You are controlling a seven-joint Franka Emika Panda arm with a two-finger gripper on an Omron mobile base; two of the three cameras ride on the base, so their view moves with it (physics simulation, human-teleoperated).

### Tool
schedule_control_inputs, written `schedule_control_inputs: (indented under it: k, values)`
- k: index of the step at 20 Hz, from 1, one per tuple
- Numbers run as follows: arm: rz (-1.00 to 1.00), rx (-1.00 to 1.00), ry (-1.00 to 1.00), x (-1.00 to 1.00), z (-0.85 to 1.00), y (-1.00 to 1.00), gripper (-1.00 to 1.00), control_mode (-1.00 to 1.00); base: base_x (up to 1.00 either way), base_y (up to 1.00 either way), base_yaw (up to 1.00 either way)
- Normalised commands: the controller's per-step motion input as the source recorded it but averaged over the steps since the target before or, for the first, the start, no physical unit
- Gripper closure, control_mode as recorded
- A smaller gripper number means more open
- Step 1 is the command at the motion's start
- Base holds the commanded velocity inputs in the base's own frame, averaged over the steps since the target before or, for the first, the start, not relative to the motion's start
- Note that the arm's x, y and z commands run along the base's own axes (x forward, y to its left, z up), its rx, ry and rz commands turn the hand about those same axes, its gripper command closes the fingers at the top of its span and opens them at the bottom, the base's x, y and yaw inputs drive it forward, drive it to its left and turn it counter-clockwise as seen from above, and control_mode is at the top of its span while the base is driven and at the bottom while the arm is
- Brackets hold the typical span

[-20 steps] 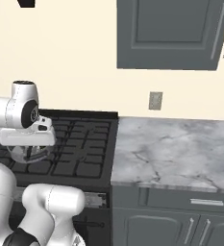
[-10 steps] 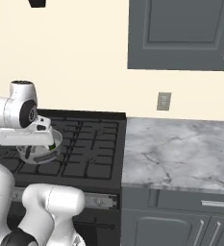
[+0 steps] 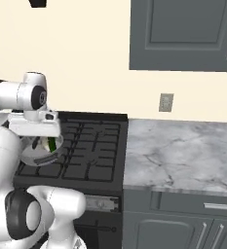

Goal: Put the mushroom and cucumber in the pot. Retrieve the spatula and lightly stir the vegetables in the pot.

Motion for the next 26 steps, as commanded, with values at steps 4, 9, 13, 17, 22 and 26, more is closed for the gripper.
schedule_control_inputs:
  k: [4,9,13,17,22,26]
  values:
    - [0.04,-0.17,0.38,0.75,0.15,0.03,1.00,-1.00,0.00,0.00,0.00]
    - [0.15,-0.11,0.05,0.29,-0.40,0.00,1.00,-1.00,0.00,0.00,0.00]
    - [0.21,0.00,-0.03,-0.16,-0.33,0.00,1.00,-1.00,0.00,0.00,0.00]
    - [0.24,0.00,0.00,0.04,0.00,-0.31,1.00,-1.00,0.00,0.00,0.00]
    - [0.19,0.00,0.00,0.03,0.01,-0.40,1.00,-1.00,0.00,0.00,0.00]
    - [0.08,0.00,0.00,0.13,0.00,-0.40,1.00,-1.00,0.00,0.00,0.00]
